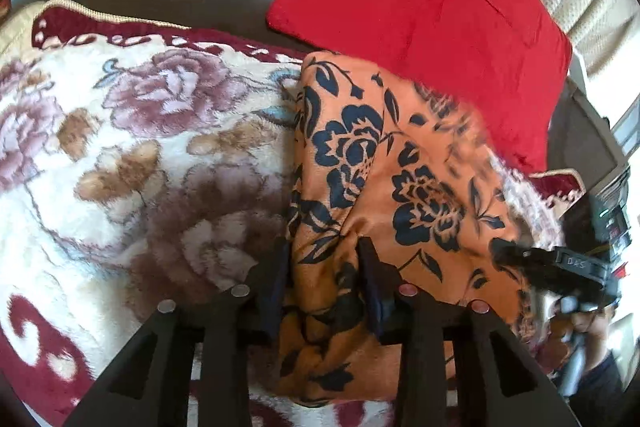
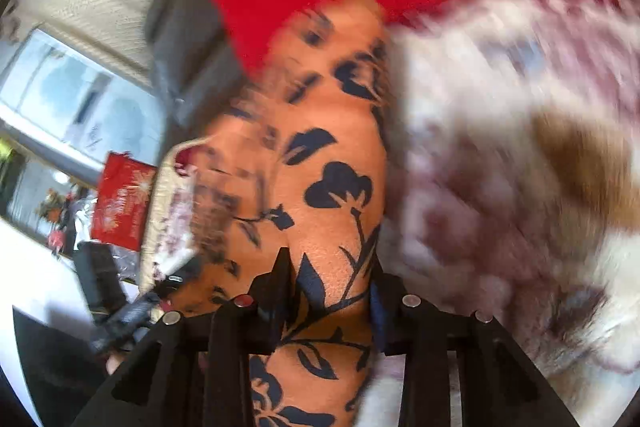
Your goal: Fold small clothes
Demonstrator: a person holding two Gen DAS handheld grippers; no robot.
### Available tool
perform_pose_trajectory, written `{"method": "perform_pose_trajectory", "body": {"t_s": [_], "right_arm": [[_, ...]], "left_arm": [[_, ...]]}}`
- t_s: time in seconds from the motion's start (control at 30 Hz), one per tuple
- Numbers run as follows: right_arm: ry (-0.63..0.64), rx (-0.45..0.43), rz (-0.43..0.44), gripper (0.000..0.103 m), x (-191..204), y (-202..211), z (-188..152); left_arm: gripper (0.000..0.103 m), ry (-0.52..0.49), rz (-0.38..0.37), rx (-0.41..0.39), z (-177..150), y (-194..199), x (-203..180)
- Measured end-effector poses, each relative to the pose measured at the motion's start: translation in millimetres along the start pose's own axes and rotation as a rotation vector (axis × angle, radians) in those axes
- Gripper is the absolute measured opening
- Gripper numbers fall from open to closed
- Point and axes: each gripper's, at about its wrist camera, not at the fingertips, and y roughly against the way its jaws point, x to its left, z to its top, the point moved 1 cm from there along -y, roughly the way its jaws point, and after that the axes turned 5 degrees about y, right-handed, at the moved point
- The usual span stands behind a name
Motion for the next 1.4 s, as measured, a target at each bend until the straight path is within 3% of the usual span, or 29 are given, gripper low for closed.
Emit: {"method": "perform_pose_trajectory", "body": {"t_s": [0.03, 0.1, 0.13, 0.17, 0.23, 0.3, 0.37, 0.4, 0.43, 0.47, 0.6, 0.67, 0.7, 0.73, 0.77, 0.8, 0.87, 1.13, 1.4], "right_arm": [[0.008, -0.008, 0.005, 0.040, 4.2, 2.4, 2.7], [0.058, -0.028, -0.009, 0.068, 20.1, 8.8, 7.8], [0.074, -0.044, -0.003, 0.074, 25.6, 12.9, 10.6], [0.086, -0.067, -0.001, 0.079, 29.9, 16.6, 16.1], [0.079, -0.087, -0.004, 0.079, 29.8, 16.5, 25.4], [0.042, -0.083, 0.000, 0.079, 20.3, 7.2, 33.4], [0.009, -0.018, 0.015, 0.078, 7.8, -14.4, 39.0], [0.036, -0.007, 0.003, 0.076, 10.0, -17.9, 40.7], [0.087, 0.015, 0.016, 0.066, 23.0, -20.0, 41.2], [0.134, 0.022, -0.003, 0.039, 36.2, -17.7, 41.1], [0.308, -0.036, -0.088, 0.034, 74.7, 8.7, 41.5], [0.250, -0.009, -0.148, 0.036, 49.1, -6.0, 42.5], [0.199, 0.022, -0.163, 0.048, 31.9, -16.2, 39.6], [0.128, 0.037, -0.143, 0.058, 16.5, -23.3, 36.1], [0.083, -0.013, -0.074, 0.061, 10.9, -16.0, 32.4], [0.077, -0.033, -0.058, 0.069, 11.8, -9.2, 29.5], [0.088, -0.059, -0.035, 0.077, 19.6, -1.1, 24.4], [0.085, -0.026, -0.017, 0.077, 30.9, -9.5, 6.9], [0.075, -0.029, -0.066, 0.078, 21.8, -21.5, 60.6]], "left_arm": [[0.037, -0.013, 0.000, -0.002, 3.1, 3.1, -3.2], [0.039, -0.047, -0.031, -0.025, 12.6, 11.7, -10.4], [0.042, -0.055, -0.049, -0.032, 18.6, 13.8, -12.0], [0.053, -0.055, -0.071, -0.039, 28.0, 14.0, -12.5], [0.070, -0.055, -0.059, -0.053, 41.8, 8.8, -13.3], [0.072, -0.047, -0.063, 0.002, 51.2, -13.0, -10.1], [0.063, 0.004, -0.055, 0.132, 52.4, -50.7, 1.1], [0.058, 0.026, -0.069, 0.127, 52.6, -56.9, 7.1], [0.034, 0.030, -0.085, 0.116, 52.9, -53.8, 8.4], [0.030, 0.031, -0.120, 0.117, 53.7, -47.5, 6.8], [0.027, -0.007, -0.119, 0.071, 50.1, -38.1, -0.2], [0.037, 0.046, -0.123, 0.101, 45.7, -54.5, 6.2], [0.040, 0.048, -0.117, 0.089, 44.5, -58.5, 6.1], [0.040, 0.030, -0.098, 0.074, 43.9, -54.9, 2.8], [0.043, 0.003, -0.075, 0.072, 43.4, -48.9, -1.7], [0.050, -0.017, -0.055, 0.070, 42.3, -44.6, -4.9], [0.053, -0.058, -0.009, 0.059, 40.9, -37.6, -8.8], [0.054, -0.108, 0.063, 0.021, 18.2, -13.6, -22.4], [0.055, -0.150, 0.123, -0.010, 11.2, 0.8, -38.0]]}}
